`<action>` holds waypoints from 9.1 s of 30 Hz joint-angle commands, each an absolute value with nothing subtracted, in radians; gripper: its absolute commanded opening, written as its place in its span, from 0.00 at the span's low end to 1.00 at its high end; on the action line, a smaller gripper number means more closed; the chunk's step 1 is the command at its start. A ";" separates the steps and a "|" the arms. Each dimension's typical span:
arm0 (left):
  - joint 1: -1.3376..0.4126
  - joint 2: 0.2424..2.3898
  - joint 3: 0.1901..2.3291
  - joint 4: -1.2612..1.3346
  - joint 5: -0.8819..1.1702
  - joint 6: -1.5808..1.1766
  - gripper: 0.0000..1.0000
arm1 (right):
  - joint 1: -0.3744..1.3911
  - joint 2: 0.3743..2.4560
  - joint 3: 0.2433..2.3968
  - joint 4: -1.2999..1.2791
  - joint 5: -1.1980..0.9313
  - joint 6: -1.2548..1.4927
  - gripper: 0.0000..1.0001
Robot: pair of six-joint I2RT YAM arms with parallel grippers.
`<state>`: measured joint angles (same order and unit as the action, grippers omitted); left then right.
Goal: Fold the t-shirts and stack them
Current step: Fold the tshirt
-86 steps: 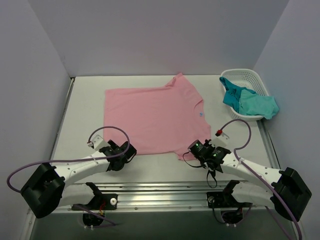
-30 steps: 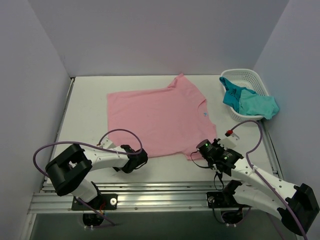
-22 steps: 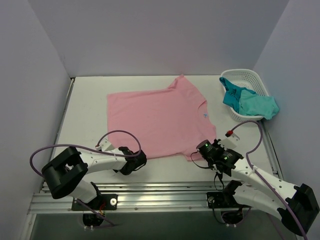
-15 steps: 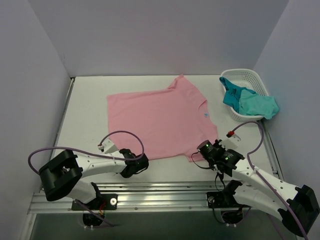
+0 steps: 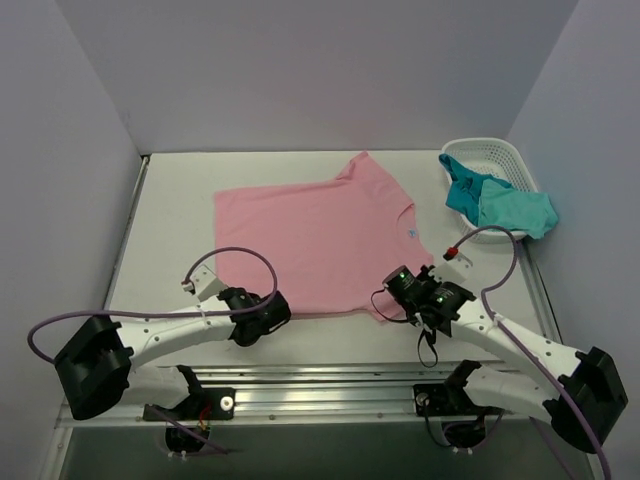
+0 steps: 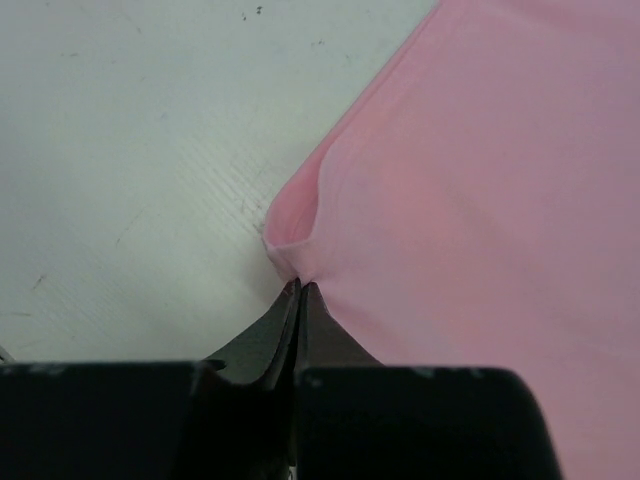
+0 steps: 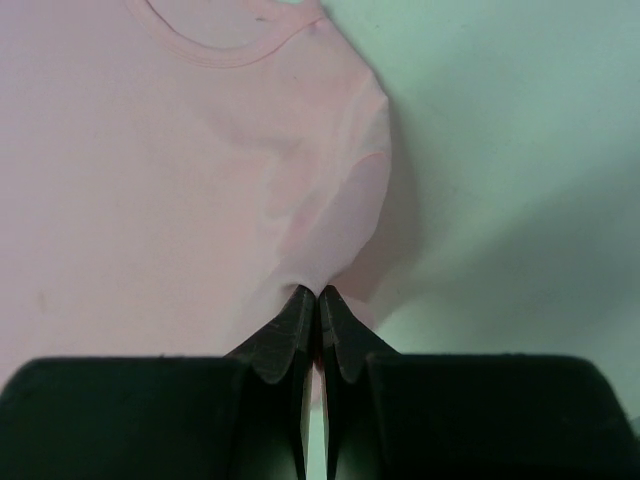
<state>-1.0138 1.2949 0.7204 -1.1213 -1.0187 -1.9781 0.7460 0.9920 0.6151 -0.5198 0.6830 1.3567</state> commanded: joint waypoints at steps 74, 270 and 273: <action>-0.262 1.691 1.022 -0.228 -0.704 -1.135 0.90 | 0.474 2.044 1.709 -0.541 0.917 1.215 0.89; -0.333 1.382 0.834 -0.167 -0.706 -0.973 0.70 | 0.351 1.993 1.468 0.098 0.365 0.916 0.54; -0.333 1.402 0.842 -0.130 -0.661 -0.950 0.70 | 0.350 1.993 1.416 0.134 0.354 0.885 0.41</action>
<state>-0.3321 1.4094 0.8413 -0.1890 -0.6918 -0.9813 0.3477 1.9995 1.4567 0.1104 0.3759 0.9134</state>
